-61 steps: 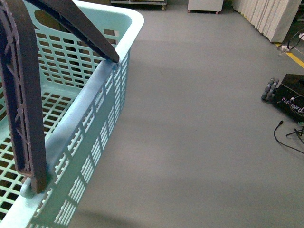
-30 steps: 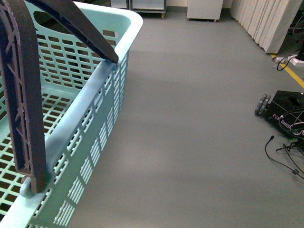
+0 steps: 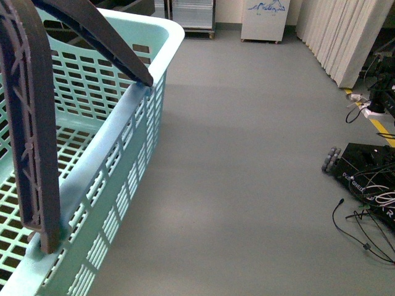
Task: Pick lemon and mango into basket
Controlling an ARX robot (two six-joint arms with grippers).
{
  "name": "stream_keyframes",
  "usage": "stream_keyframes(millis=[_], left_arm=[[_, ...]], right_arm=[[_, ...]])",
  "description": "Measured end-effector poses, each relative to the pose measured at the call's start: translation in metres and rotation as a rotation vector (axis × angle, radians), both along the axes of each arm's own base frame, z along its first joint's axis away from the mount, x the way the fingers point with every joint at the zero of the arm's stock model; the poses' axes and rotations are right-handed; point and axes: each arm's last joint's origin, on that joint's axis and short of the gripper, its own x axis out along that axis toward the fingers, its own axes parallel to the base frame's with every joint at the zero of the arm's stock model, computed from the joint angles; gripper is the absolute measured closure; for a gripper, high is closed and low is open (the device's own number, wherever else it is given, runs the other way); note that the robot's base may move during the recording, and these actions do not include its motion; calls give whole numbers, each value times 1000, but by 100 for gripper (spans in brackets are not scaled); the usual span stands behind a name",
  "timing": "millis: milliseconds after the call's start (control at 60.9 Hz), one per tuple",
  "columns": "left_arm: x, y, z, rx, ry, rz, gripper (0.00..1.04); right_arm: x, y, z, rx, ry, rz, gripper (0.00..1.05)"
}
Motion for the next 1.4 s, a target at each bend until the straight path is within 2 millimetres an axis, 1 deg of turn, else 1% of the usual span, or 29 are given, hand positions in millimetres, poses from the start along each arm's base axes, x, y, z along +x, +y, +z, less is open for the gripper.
stream_keyframes(millis=[870,1018,1395], left_arm=[[-1,0,1,-4,-5,1,79],[-1,-2,1,-16,-3,-22,79],[-1,-1,2,-8,-7,-3,79]], right_arm=[[0,0,0,0,0,-3,9],[0,0,0,0,0,-3,9],[0,0,0,0,2,-2,9]])
